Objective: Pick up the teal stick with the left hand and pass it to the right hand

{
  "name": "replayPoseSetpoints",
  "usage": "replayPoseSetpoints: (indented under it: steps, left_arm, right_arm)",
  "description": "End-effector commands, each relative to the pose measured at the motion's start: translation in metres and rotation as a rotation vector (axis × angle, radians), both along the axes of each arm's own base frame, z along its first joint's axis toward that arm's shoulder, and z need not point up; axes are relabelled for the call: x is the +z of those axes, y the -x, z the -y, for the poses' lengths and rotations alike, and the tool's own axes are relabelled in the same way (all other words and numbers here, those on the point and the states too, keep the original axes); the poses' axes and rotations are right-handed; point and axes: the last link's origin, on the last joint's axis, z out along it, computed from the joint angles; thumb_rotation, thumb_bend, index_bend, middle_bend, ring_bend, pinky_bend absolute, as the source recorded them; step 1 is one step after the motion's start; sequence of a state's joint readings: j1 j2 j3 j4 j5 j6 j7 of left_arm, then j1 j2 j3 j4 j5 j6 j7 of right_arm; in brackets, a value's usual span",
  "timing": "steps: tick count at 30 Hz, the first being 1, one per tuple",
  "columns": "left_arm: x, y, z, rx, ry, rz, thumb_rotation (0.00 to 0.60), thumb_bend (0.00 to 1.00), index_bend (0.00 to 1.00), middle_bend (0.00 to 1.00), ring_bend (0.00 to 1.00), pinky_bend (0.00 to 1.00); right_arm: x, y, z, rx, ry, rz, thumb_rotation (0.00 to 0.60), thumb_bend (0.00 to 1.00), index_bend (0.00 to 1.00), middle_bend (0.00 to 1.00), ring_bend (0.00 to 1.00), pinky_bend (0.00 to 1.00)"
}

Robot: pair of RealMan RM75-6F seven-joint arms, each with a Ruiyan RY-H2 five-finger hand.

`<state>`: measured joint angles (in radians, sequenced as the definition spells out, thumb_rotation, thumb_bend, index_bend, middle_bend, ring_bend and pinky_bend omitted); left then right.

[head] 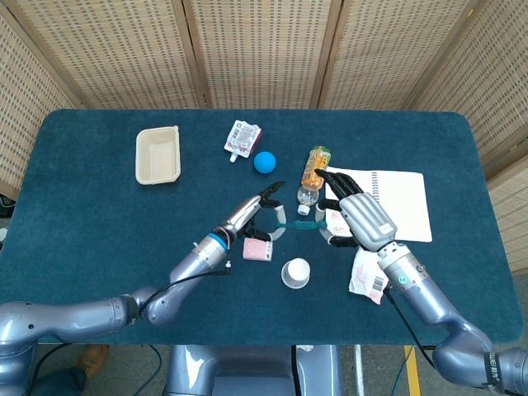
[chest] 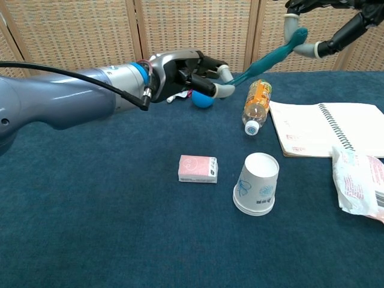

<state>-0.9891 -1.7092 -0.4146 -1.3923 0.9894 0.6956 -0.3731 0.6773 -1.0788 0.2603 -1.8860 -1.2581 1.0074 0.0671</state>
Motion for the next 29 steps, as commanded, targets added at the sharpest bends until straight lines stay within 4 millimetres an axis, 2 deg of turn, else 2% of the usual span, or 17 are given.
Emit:
replayPoseSetpoints:
  steps: [1, 8, 14, 17, 22, 26, 29]
  left_arm:
    - [0.010, 0.017, -0.008, 0.027, -0.032, -0.029, 0.600, 0.56, 0.69, 0.00, 0.00, 0.00]
    - [0.043, 0.065, -0.024, 0.101, -0.099, -0.091, 0.600, 0.57, 0.69, 0.00, 0.00, 0.00]
    - [0.084, 0.107, -0.035, 0.137, -0.176, -0.178, 0.600, 0.57, 0.69, 0.00, 0.00, 0.00]
    - [0.112, 0.130, -0.038, 0.126, -0.235, -0.291, 0.600, 0.57, 0.69, 0.00, 0.00, 0.00]
    - [0.150, 0.155, -0.032, 0.073, -0.306, -0.513, 0.600, 0.57, 0.70, 0.00, 0.00, 0.00]
    - [0.169, 0.165, -0.024, 0.056, -0.348, -0.634, 0.600, 0.57, 0.70, 0.00, 0.00, 0.00]
    - [0.176, 0.170, -0.018, 0.065, -0.363, -0.671, 0.600, 0.57, 0.70, 0.00, 0.00, 0.00]
  right_arm:
    - [0.003, 0.004, 0.001, -0.008, 0.008, 0.001, 0.600, 0.78, 0.92, 0.08, 0.00, 0.00]
    - [0.009, 0.017, 0.003, -0.032, 0.042, -0.016, 0.600, 0.77, 0.92, 0.08, 0.00, 0.00]
    - [0.014, 0.033, 0.003, -0.056, 0.074, -0.048, 0.600, 0.77, 0.92, 0.08, 0.00, 0.00]
    - [0.016, 0.041, 0.002, -0.076, 0.083, -0.056, 0.600, 0.77, 0.92, 0.08, 0.00, 0.00]
    - [0.015, 0.046, -0.002, -0.094, 0.079, -0.055, 0.600, 0.77, 0.92, 0.08, 0.00, 0.00]
    - [0.011, 0.044, -0.005, -0.090, 0.069, -0.054, 0.600, 0.77, 0.92, 0.08, 0.00, 0.00]
    - [0.007, 0.042, -0.007, -0.084, 0.060, -0.059, 0.600, 0.77, 0.92, 0.08, 0.00, 0.00]
